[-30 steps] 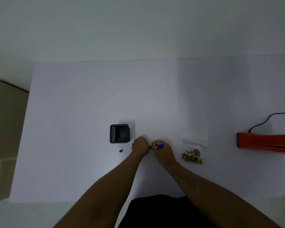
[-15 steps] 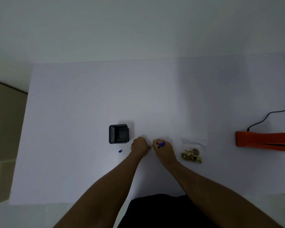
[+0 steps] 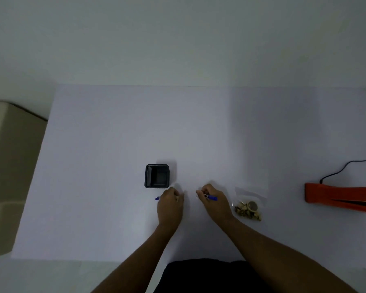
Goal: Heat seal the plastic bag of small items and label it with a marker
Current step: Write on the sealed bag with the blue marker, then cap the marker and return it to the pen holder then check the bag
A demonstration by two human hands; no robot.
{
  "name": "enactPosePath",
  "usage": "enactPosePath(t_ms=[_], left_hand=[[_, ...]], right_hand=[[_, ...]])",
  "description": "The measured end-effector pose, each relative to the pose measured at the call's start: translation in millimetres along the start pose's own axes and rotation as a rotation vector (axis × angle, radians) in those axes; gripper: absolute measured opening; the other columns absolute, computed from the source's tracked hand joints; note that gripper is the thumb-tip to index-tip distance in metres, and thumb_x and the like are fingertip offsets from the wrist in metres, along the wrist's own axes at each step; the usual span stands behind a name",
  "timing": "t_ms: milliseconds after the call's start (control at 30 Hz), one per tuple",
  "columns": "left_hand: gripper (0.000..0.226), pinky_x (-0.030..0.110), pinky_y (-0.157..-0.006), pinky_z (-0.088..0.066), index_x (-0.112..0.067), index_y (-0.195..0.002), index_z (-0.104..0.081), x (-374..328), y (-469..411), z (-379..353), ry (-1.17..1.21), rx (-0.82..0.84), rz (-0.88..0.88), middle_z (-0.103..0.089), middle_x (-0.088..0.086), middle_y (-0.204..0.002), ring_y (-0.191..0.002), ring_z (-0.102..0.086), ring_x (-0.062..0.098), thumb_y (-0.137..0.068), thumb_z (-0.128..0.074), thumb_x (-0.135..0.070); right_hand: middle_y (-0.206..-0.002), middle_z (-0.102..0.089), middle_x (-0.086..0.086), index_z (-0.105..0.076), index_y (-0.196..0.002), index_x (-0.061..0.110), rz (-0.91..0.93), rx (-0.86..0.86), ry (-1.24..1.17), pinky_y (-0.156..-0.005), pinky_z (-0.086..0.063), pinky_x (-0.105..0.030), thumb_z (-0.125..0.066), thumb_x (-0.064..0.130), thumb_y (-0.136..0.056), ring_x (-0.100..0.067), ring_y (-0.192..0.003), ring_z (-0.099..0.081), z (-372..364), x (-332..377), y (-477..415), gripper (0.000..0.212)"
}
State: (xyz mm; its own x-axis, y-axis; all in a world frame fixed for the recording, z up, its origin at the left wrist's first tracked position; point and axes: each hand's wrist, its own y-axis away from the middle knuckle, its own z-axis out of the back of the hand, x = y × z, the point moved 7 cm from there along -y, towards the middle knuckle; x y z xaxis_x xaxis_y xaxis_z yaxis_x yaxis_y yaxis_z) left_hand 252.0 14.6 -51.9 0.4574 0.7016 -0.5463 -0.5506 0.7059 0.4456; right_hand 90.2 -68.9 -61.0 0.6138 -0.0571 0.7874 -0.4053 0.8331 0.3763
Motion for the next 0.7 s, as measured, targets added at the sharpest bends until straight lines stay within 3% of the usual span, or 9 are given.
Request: enactPosePath(t_ms=[100,200,267,367,467,533,600,700], left_hand=[[0.032,0.035,-0.076,-0.054,-0.012,-0.108,-0.059,22,4,25,-0.168,-0.119,-0.008,-0.061,0.005,-0.098,-0.088,-0.061,0.021,-0.093,-0.059,-0.040],[0.041,0.039,-0.077,-0.054,-0.008,-0.118,-0.054,46,1,41,-0.181,-0.121,0.075,-0.059,0.010,-0.105,-0.093,-0.062,0.027,-0.093,-0.058,-0.041],[0.035,0.035,-0.076,-0.053,-0.006,-0.117,-0.056,57,-4,42,-0.154,-0.059,0.119,-0.061,0.013,-0.106,-0.092,-0.064,0.029,-0.096,-0.056,-0.034],[0.021,0.029,-0.077,-0.050,-0.003,-0.105,-0.066,64,-5,41,-0.129,-0.002,0.143,-0.071,0.015,-0.102,-0.089,-0.067,0.027,-0.099,-0.052,-0.018],[0.018,0.020,-0.074,-0.045,-0.004,-0.099,-0.072,48,6,50,0.051,0.011,0.102,-0.074,0.013,-0.098,-0.083,-0.066,0.020,-0.097,-0.056,-0.012],[0.017,0.010,-0.064,-0.046,-0.008,-0.094,-0.073,20,22,66,0.242,0.037,0.045,-0.075,0.009,-0.089,-0.069,-0.063,0.012,-0.097,-0.057,-0.013],[0.020,0.013,-0.059,-0.049,-0.011,-0.097,-0.073,-11,43,88,0.473,0.053,0.017,-0.073,0.004,-0.083,-0.065,-0.062,0.011,-0.098,-0.054,-0.016],[0.022,0.021,-0.062,-0.052,-0.013,-0.104,-0.072,-46,71,124,0.768,0.045,-0.033,-0.074,0.006,-0.087,-0.069,-0.063,0.011,-0.100,-0.051,-0.019]], right_hand=[[-0.065,-0.059,-0.004,-0.052,-0.076,0.020,0.027,-0.010,-0.060,-0.056,-0.043,-0.025,-0.060,0.034,-0.094,-0.012,-0.057,-0.055,6,3,2,0.024],[-0.064,-0.057,-0.001,-0.053,-0.073,0.015,0.084,-0.021,-0.091,-0.058,-0.042,-0.019,-0.063,0.026,-0.093,-0.004,-0.059,-0.051,13,17,3,0.025],[-0.066,-0.057,0.002,-0.055,-0.073,0.013,0.120,-0.013,-0.110,-0.061,-0.043,-0.018,-0.064,0.022,-0.092,-0.004,-0.062,-0.053,15,26,4,0.023],[-0.073,-0.061,-0.002,-0.060,-0.077,0.015,0.161,0.024,-0.151,-0.066,-0.048,-0.029,-0.063,0.016,-0.092,-0.016,-0.068,-0.058,19,45,9,0.016],[-0.084,-0.071,0.001,-0.071,-0.089,0.016,0.144,0.037,-0.257,-0.075,-0.056,-0.032,-0.068,0.020,-0.090,-0.016,-0.079,-0.067,23,68,17,0.005],[-0.087,-0.075,0.000,-0.076,-0.091,0.022,0.043,0.074,-0.362,-0.068,-0.057,-0.032,-0.066,0.036,-0.089,-0.018,-0.079,-0.070,25,91,23,0.017],[-0.088,-0.077,-0.005,-0.077,-0.090,0.026,-0.079,0.142,-0.470,-0.059,-0.056,-0.034,-0.054,0.048,-0.093,-0.024,-0.074,-0.071,27,117,31,0.032],[-0.085,-0.077,-0.008,-0.073,-0.095,0.019,-0.031,0.131,-0.542,-0.051,-0.053,-0.031,-0.039,0.048,-0.096,-0.023,-0.063,-0.068,46,160,45,0.044]])
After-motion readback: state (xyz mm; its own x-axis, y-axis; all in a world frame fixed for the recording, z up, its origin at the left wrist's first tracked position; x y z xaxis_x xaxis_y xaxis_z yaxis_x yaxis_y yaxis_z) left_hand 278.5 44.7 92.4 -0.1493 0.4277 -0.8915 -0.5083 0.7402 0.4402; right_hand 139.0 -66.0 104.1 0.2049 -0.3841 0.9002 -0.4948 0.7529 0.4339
